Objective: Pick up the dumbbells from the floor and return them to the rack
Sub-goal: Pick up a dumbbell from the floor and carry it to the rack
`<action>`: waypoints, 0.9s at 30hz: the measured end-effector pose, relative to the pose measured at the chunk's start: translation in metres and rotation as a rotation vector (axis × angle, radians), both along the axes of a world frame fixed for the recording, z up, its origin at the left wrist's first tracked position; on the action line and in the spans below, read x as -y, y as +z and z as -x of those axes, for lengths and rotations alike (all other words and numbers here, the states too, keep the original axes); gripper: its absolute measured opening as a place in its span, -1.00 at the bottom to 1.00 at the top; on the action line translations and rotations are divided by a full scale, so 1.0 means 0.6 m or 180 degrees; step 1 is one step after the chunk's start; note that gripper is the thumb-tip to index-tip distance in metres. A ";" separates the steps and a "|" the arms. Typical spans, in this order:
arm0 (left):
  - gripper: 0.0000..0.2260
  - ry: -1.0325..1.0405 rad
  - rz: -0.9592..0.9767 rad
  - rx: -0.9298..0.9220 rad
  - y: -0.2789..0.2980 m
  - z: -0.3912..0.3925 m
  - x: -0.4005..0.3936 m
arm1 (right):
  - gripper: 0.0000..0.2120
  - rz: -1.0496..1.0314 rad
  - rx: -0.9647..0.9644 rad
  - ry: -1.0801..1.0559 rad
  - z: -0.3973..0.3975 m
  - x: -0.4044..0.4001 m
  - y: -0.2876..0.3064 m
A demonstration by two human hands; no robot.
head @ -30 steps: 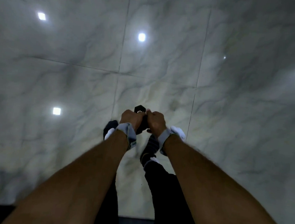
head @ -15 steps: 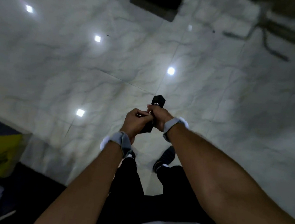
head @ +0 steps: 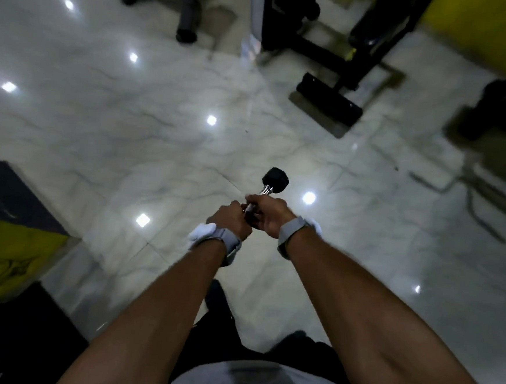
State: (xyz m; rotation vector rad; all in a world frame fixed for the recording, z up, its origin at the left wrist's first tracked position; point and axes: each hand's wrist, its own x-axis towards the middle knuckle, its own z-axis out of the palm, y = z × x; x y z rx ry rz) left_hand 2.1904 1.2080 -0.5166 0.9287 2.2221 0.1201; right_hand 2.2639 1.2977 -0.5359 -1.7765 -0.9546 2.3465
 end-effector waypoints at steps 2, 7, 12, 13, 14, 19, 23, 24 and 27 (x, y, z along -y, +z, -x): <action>-0.72 -0.0050 -0.0130 -0.0423 0.023 0.045 -0.008 | -0.80 -0.0073 -0.0025 0.0025 0.049 -0.014 0.025; -0.76 -0.0458 -0.0239 -0.1259 0.060 0.165 -0.045 | -0.75 -0.0614 0.0016 0.0317 0.161 -0.058 0.071; -0.77 -0.0507 -0.0156 -0.1807 0.080 0.287 -0.112 | -0.58 -0.1082 0.0182 0.0645 0.274 -0.121 0.095; -0.77 -0.0441 -0.0128 -0.1855 0.083 0.311 -0.127 | -0.58 -0.1217 0.0262 0.0762 0.296 -0.137 0.096; -0.77 -0.0428 -0.0132 -0.1901 0.086 0.333 -0.139 | -0.59 -0.1394 0.0313 0.0874 0.317 -0.152 0.097; -0.78 -0.0232 -0.0026 -0.2103 0.095 0.442 -0.210 | -0.58 -0.3756 0.1048 0.2332 0.447 -0.258 0.121; -0.78 -0.0035 0.0221 -0.2215 0.121 0.519 -0.260 | -0.72 -0.5434 0.0590 0.3072 0.523 -0.331 0.140; -0.78 0.0081 0.0215 -0.2265 0.127 0.545 -0.271 | -0.75 -0.5768 0.0349 0.3205 0.548 -0.347 0.139; -0.79 0.0312 0.0282 -0.2259 0.138 0.601 -0.290 | -0.84 -0.6293 0.0083 0.3751 0.608 -0.380 0.133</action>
